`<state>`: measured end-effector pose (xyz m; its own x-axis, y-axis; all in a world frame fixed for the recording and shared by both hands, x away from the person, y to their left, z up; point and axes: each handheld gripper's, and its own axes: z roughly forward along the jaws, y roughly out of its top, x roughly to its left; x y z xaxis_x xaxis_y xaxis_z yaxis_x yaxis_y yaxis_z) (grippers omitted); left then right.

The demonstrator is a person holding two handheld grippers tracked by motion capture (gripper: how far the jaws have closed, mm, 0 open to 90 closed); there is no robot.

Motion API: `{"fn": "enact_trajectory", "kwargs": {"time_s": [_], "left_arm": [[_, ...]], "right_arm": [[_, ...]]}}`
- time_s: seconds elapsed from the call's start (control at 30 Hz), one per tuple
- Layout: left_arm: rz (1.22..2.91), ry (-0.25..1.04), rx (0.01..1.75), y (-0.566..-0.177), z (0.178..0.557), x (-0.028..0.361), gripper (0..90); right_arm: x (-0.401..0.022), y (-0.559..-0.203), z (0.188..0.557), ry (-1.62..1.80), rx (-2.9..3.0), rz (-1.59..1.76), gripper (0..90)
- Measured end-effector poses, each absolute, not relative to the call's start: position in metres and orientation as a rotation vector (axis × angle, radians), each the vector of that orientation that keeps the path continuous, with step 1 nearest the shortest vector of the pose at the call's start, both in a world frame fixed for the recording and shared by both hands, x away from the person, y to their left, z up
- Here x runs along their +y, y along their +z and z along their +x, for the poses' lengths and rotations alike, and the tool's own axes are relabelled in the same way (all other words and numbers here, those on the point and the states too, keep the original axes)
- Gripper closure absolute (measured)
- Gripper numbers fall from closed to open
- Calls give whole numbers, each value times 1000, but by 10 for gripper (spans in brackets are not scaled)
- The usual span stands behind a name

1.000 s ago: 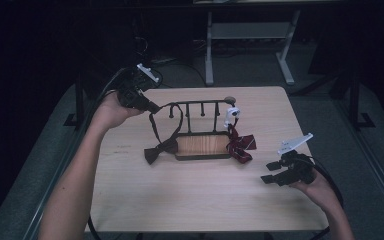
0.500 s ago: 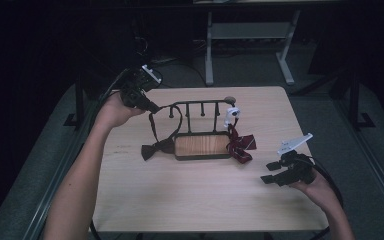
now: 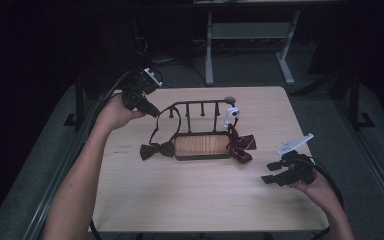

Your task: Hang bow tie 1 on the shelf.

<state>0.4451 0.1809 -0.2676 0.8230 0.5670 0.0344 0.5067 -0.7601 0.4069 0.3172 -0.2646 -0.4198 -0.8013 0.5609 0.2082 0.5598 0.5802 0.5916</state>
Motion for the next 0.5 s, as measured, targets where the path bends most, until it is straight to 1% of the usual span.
{"fn": "enact_trajectory", "kwargs": {"time_s": [0.13,0.2,0.5], "left_arm": [[2589,222,819,-269,443,184,750],[2580,236,819,-270,441,186,713],[2556,223,829,-276,433,196,666]], "right_arm": [[-265,-421,317,1032,2792,1017,402],[-265,-421,317,1029,2787,1006,396],[-267,-421,317,1019,2774,1029,367]]}}
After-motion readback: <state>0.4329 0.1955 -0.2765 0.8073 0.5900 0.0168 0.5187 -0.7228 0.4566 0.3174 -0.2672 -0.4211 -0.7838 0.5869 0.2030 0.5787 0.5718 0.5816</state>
